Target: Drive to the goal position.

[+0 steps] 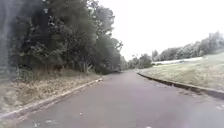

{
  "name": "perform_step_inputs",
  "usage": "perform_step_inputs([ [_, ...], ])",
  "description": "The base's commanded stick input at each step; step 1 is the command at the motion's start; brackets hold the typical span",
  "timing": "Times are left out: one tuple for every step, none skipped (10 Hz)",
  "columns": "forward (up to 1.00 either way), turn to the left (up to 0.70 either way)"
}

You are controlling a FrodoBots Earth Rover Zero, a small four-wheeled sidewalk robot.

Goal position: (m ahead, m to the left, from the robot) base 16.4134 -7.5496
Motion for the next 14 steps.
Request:
perform_step_inputs([
  [0.45,0.0],
  [0.45,0.0],
  [0.45,0.0],
  [0.45,0.0],
  [0.45,0.0],
  [0.45,0.0],
  [0.45,0.0],
  [0.45,0.0],
  [0.45,0.0],
  [0.45,0.0],
  [0.45,0.0],
  [0.45,0.0],
  [0.45,0.0],
  [0.45,0.0],
])
